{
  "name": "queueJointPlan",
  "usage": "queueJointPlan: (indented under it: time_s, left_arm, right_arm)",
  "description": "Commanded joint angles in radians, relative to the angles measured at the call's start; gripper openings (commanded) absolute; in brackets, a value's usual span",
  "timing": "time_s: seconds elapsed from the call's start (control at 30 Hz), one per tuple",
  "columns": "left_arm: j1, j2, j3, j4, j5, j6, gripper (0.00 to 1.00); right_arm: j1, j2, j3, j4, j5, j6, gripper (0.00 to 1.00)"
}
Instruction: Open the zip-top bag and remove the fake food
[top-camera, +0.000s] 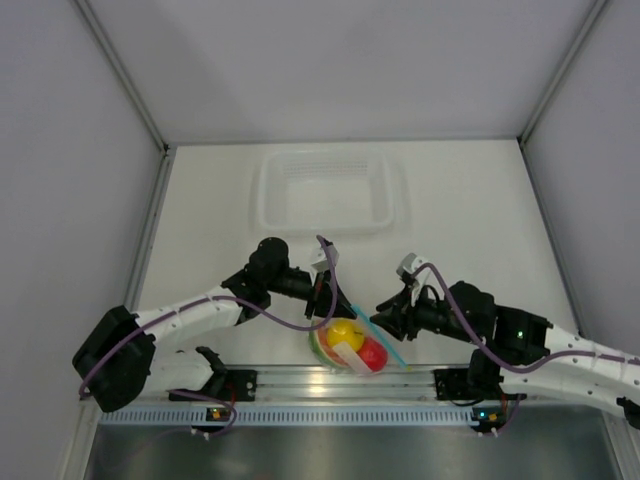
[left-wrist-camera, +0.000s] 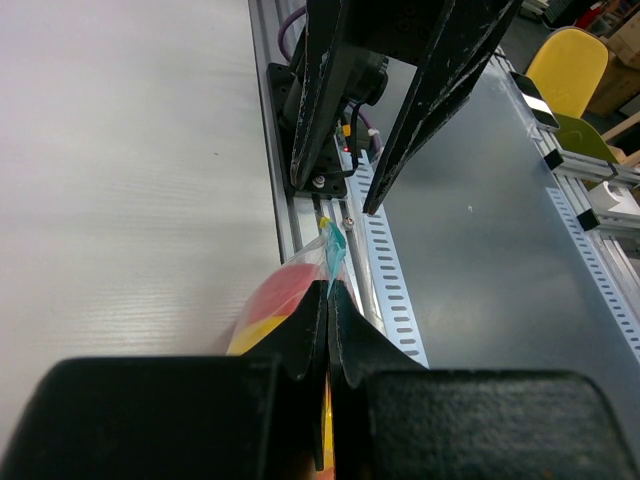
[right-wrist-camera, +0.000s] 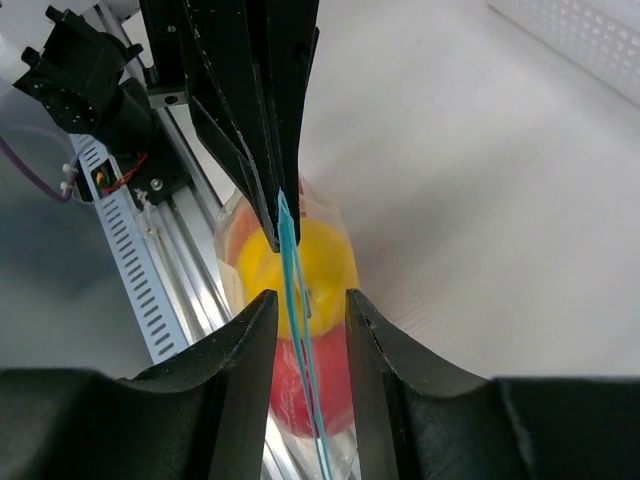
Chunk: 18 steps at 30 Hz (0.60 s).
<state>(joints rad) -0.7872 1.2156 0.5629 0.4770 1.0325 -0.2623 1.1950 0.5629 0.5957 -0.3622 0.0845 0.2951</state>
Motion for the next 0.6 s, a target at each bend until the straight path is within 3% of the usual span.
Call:
queueJointPlan:
  time_s: [0.0, 0.57]
  left_arm:
    - [-0.003, 0.002, 0.037, 0.054, 0.032, 0.021, 0.00]
    - [-0.003, -0.027, 0.038, 0.054, 0.043, 0.015, 0.00]
  right_arm:
    - [-0.005, 0.011, 0.013, 0.017, 0.024, -0.013, 0.34]
    - [-0.006, 0.052, 0.009, 0.034, 0.024, -0.025, 0.34]
